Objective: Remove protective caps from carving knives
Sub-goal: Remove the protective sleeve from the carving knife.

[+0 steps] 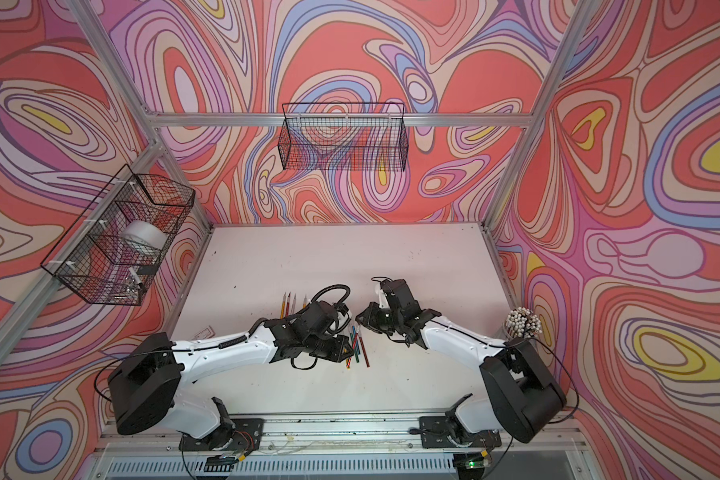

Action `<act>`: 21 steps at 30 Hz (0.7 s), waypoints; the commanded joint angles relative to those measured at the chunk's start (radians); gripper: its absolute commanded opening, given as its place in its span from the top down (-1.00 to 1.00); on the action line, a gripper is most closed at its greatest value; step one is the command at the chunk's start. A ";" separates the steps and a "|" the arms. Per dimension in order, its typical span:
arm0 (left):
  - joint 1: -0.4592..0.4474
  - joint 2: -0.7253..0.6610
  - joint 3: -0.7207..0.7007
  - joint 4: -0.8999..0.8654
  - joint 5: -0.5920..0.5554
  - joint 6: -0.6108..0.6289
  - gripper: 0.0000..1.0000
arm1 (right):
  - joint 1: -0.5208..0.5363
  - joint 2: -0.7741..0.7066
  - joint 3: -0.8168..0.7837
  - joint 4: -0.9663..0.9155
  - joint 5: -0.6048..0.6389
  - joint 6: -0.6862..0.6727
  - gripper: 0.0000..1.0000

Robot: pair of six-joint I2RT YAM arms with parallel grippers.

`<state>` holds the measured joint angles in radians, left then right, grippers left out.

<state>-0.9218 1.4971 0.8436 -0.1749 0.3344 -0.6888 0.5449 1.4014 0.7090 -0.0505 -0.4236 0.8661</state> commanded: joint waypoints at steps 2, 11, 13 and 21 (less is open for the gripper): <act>0.005 -0.012 -0.015 0.042 0.013 -0.011 0.43 | 0.006 -0.017 0.010 0.021 0.000 0.004 0.76; 0.005 0.012 -0.008 0.063 0.032 -0.015 0.56 | 0.007 -0.029 0.003 0.021 0.002 0.008 0.76; 0.006 0.012 -0.009 0.059 0.030 -0.013 0.64 | 0.006 -0.033 0.000 0.026 0.003 0.009 0.76; 0.004 0.009 -0.018 0.054 0.026 0.011 0.87 | 0.006 -0.041 0.002 0.030 0.032 0.025 0.76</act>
<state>-0.9161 1.5013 0.8394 -0.1364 0.3481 -0.6922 0.5449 1.3796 0.7086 -0.0441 -0.4145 0.8764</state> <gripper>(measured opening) 0.104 0.146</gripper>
